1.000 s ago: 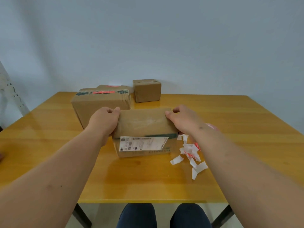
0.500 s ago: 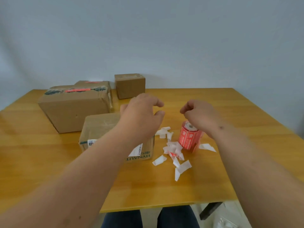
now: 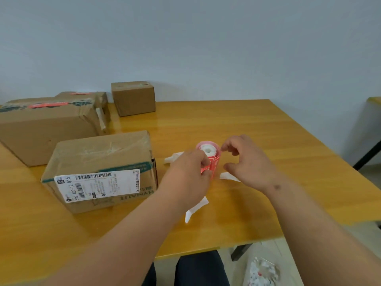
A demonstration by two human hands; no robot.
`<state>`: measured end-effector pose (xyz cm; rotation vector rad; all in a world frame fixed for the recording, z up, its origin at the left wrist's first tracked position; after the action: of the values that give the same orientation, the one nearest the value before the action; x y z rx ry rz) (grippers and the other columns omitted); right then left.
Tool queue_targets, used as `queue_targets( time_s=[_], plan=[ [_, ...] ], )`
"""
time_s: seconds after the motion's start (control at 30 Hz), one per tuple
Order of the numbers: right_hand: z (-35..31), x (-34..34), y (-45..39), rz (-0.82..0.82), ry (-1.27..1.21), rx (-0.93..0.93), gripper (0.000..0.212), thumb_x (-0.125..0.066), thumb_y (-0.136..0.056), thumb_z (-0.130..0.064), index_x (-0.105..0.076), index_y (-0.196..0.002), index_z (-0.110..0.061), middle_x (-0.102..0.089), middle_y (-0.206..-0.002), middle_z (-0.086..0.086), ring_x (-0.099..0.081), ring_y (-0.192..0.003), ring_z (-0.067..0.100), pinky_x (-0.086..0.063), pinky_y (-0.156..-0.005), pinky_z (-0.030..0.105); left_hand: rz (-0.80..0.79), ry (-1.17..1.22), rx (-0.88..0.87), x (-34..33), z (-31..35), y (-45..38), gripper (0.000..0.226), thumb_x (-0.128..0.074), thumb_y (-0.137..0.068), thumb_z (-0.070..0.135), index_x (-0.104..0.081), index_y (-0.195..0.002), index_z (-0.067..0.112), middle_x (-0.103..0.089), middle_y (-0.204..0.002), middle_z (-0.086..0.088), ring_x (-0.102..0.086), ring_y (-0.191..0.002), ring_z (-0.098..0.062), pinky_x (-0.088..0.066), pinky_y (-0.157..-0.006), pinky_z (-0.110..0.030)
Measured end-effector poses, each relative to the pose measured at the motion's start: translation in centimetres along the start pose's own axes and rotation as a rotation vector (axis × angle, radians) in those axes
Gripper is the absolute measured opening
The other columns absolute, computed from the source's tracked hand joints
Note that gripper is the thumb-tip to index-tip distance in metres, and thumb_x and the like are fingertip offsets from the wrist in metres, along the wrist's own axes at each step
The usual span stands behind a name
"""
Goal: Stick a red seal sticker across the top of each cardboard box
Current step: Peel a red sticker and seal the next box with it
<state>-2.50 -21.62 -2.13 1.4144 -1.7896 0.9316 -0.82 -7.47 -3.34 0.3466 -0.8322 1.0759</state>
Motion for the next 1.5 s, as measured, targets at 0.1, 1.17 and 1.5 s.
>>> queue_targets(
  time_s=[0.1, 1.17, 1.5],
  plan=[
    [-0.2, -0.5, -0.3, 0.001, 0.008, 0.031, 0.03, -0.07, -0.073, -0.01, -0.059, -0.094, -0.028, -0.048, -0.101, -0.004, -0.05, -0.098, 0.015, -0.043, -0.091, 0.04, 0.011, 0.007, 0.034, -0.6, -0.4, -0.2, 0.018, -0.061, -0.09, 0.025, -0.054, -0.106, 0.023, -0.056, -0.1, 0.006, -0.057, -0.087, -0.015, -0.053, -0.078, -0.037],
    [-3.0, -1.2, 0.0, -0.052, 0.107, 0.171, 0.007, -0.068, -0.086, -0.038, -0.065, -0.083, -0.032, -0.052, -0.104, -0.013, -0.037, -0.109, 0.015, -0.024, -0.099, 0.038, -0.017, 0.365, 0.1, 0.0, -2.5, -0.2, 0.022, -0.058, -0.095, 0.027, -0.065, -0.078, 0.016, -0.044, -0.053, 0.01, -0.037, -0.045, -0.004, -0.03, -0.044, -0.013],
    [-3.9, -0.9, 0.5, -0.13, 0.189, 0.219, 0.018, -0.066, -0.086, -0.037, -0.055, -0.071, -0.035, -0.053, -0.101, -0.013, -0.038, -0.106, 0.014, -0.02, -0.102, 0.04, -0.107, 0.31, 0.084, 0.3, -1.8, -0.4, 0.021, -0.057, -0.094, 0.021, -0.068, -0.078, 0.013, -0.051, -0.061, -0.001, -0.038, -0.05, -0.006, -0.031, -0.046, -0.015]
  ],
)
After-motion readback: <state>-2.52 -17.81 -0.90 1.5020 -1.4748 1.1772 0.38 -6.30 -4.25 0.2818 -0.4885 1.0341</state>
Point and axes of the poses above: each hand's wrist, its own y-axis away from the middle knuckle, its own x-axis out of the back of the hand, z = x × y, the point moved 8 cm from there along -y, towards the middle knuckle
